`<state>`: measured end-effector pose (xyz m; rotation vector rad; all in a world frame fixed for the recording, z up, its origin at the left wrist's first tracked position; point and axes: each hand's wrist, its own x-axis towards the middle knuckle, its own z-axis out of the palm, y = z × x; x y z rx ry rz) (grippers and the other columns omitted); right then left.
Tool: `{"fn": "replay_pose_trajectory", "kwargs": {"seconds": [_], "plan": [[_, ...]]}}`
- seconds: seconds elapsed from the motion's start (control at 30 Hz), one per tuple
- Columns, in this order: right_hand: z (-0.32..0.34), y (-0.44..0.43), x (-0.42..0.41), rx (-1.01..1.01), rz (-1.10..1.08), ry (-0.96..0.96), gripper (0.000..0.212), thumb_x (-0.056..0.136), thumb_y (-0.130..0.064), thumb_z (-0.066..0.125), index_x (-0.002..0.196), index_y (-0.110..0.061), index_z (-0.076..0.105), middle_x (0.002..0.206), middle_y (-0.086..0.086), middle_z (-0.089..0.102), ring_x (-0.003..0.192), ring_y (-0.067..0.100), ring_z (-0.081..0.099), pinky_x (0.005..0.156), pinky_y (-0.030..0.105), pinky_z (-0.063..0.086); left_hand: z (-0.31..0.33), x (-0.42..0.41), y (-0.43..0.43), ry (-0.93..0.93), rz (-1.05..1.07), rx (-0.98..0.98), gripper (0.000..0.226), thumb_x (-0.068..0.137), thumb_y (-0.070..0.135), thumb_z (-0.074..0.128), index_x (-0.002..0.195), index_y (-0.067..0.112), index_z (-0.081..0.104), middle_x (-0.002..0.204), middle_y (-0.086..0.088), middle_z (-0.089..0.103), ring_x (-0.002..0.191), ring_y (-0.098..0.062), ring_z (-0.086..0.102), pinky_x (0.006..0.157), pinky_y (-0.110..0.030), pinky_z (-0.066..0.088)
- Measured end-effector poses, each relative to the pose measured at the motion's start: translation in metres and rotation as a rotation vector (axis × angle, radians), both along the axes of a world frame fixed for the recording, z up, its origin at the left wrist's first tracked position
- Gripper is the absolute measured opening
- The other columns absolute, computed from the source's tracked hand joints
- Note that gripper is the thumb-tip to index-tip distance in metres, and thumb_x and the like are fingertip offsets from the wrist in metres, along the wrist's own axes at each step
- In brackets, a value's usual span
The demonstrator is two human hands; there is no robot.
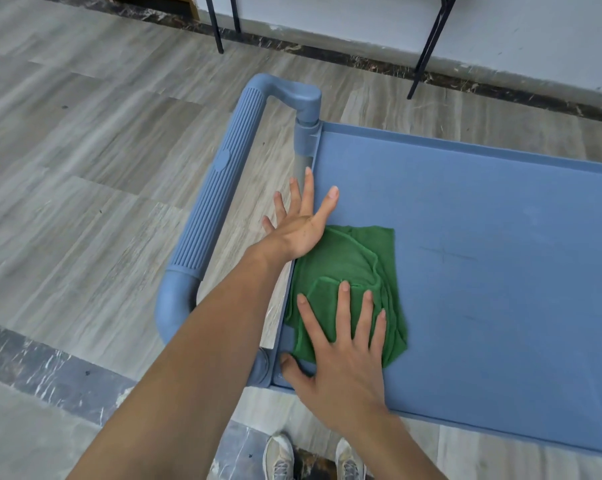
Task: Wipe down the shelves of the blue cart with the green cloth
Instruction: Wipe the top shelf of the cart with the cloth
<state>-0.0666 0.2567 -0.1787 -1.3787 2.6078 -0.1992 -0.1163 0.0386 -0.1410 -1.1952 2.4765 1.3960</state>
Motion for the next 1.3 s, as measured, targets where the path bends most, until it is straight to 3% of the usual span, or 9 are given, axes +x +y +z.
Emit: {"fn": "replay_pose_trajectory", "kwargs": {"seconds": [0.17,0.37,0.5,0.67,0.8,1.0,1.13,1.3], "plan": [[0.001,0.012,0.014,-0.001,0.046,-0.030,0.084,0.087,-0.079,0.039,0.160,-0.042,0.019,0.170,0.017,0.007,0.153,0.050,0.012,0.118,0.066,0.010,-0.002,-0.001,0.000,0.000,-0.012,-0.024,0.097,0.056,0.103,-0.006,0.140,0.061,-0.030,0.162,0.017,-0.030,0.149,-0.023,-0.031,0.116,-0.061,-0.019],[0.004,-0.025,-0.040,0.008,0.003,-0.039,0.063,0.098,-0.065,0.016,0.158,-0.052,-0.002,0.171,0.006,-0.014,0.155,0.035,-0.022,0.117,0.066,-0.018,-0.012,-0.003,-0.003,0.006,-0.001,-0.064,0.089,0.058,0.103,-0.005,0.134,0.066,-0.033,0.162,0.018,-0.028,0.149,-0.024,-0.029,0.115,-0.061,-0.019],[0.003,-0.061,-0.072,0.049,-0.034,-0.059,0.066,0.095,-0.066,0.013,0.155,-0.053,-0.010,0.171,0.005,-0.015,0.154,0.032,-0.025,0.113,0.066,-0.025,-0.016,-0.004,-0.005,0.013,0.009,-0.066,0.088,0.060,0.103,-0.003,0.135,0.067,-0.030,0.163,0.019,-0.026,0.150,-0.024,-0.028,0.115,-0.061,-0.019],[0.007,-0.103,-0.106,0.129,-0.080,-0.111,0.076,0.088,-0.080,0.009,0.157,-0.048,0.008,0.170,0.009,-0.015,0.154,0.034,-0.023,0.115,0.068,-0.020,-0.016,-0.005,-0.005,0.014,0.022,-0.049,0.087,0.060,0.104,-0.001,0.134,0.069,-0.029,0.164,0.018,-0.022,0.150,-0.024,-0.026,0.115,-0.061,-0.019],[0.003,-0.097,-0.092,0.116,-0.100,-0.091,0.074,0.093,-0.074,0.005,0.159,-0.043,0.010,0.171,0.006,-0.009,0.157,0.030,-0.016,0.119,0.067,-0.009,-0.015,-0.004,-0.005,0.005,0.018,-0.039,0.088,0.060,0.103,0.000,0.136,0.068,-0.028,0.164,0.019,-0.021,0.151,-0.024,-0.026,0.115,-0.061,-0.018],[0.004,-0.048,-0.032,0.056,-0.089,-0.047,0.072,0.096,-0.067,0.019,0.161,-0.041,0.008,0.172,0.007,0.000,0.157,0.034,-0.004,0.120,0.067,0.000,-0.012,-0.002,-0.004,-0.002,0.018,-0.022,0.091,0.059,0.103,0.000,0.138,0.066,-0.025,0.164,0.019,-0.021,0.151,-0.023,-0.025,0.116,-0.061,-0.017],[0.008,-0.008,0.011,0.012,-0.053,-0.026,0.072,0.093,-0.064,0.038,0.159,-0.036,0.030,0.169,0.012,0.020,0.155,0.038,0.016,0.118,0.069,0.016,-0.015,-0.005,-0.005,-0.014,0.015,-0.026,0.093,0.056,0.104,-0.001,0.138,0.066,-0.026,0.164,0.019,-0.020,0.151,-0.023,-0.024,0.116,-0.061,-0.017],[0.009,0.004,0.015,-0.016,-0.038,-0.017,0.069,0.092,-0.064,0.042,0.155,-0.036,0.038,0.167,0.012,0.025,0.155,0.035,0.021,0.117,0.067,0.020,-0.020,-0.007,-0.003,-0.033,-0.045,-0.211,0.091,0.062,0.102,0.001,0.139,0.064,-0.028,0.162,0.015,-0.031,0.150,-0.024,-0.027,0.116,-0.062,-0.015]]}}
